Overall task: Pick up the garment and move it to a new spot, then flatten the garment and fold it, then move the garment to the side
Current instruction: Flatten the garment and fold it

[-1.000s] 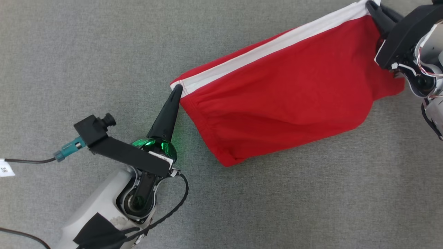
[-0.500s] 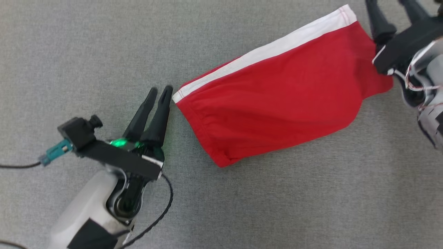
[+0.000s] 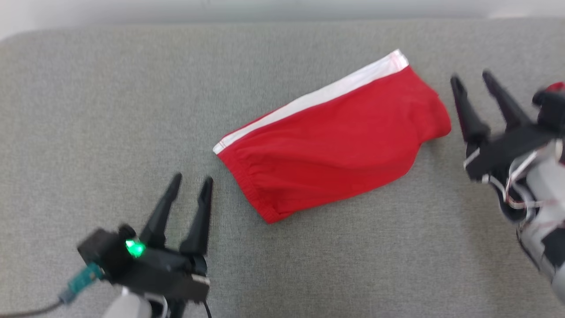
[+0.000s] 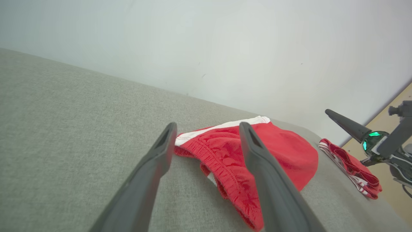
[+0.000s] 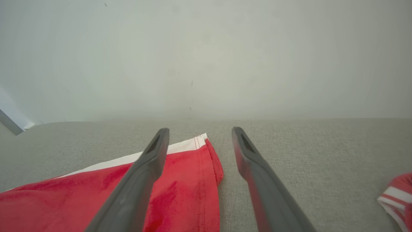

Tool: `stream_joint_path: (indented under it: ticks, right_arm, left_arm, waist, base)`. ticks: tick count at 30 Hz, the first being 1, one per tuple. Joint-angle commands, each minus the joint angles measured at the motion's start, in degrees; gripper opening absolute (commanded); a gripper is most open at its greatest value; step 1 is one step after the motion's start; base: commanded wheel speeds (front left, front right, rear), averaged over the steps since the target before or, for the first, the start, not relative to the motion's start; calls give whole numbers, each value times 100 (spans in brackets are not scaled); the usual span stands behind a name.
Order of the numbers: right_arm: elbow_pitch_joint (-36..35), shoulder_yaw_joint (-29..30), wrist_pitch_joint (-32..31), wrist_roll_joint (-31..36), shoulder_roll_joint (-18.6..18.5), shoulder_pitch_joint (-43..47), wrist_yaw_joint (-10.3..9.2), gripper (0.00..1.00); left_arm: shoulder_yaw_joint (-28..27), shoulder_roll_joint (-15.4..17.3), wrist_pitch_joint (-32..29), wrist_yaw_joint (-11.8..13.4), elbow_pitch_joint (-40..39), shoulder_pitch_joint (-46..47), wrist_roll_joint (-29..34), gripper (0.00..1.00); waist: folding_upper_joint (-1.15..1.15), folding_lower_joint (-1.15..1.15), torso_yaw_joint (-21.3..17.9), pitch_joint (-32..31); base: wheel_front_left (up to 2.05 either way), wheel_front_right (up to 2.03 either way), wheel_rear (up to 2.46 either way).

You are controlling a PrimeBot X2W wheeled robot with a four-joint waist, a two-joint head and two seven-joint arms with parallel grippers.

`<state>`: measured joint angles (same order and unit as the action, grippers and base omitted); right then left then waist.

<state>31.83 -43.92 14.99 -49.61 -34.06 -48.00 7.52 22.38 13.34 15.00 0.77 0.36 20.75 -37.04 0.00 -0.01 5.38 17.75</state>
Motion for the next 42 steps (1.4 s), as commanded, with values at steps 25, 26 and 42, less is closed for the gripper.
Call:
stream_joint_path:
  ticks: [25,26,42]
  right_arm:
    - [-45,955,14,-37,231,1849,-7,100]
    - [47,954,-6,-124,255,1741,-7,100]
    - [1354,672,-633,-1276,246,364,-6,79]
  left_arm:
    - [-65,-837,17,-419,-890,-1818,2123,100]
    - [-64,-859,17,-446,-886,-1793,2140,100]
    - [-17,-1029,18,-717,-764,-1324,2231,100]
  waist:
    - [0,1,349,-881]
    - [0,1,397,-811]
    - [0,1,959,45]
  base:
    - [0,0,0]
    - [0,0,0]
    - [0,0,0]
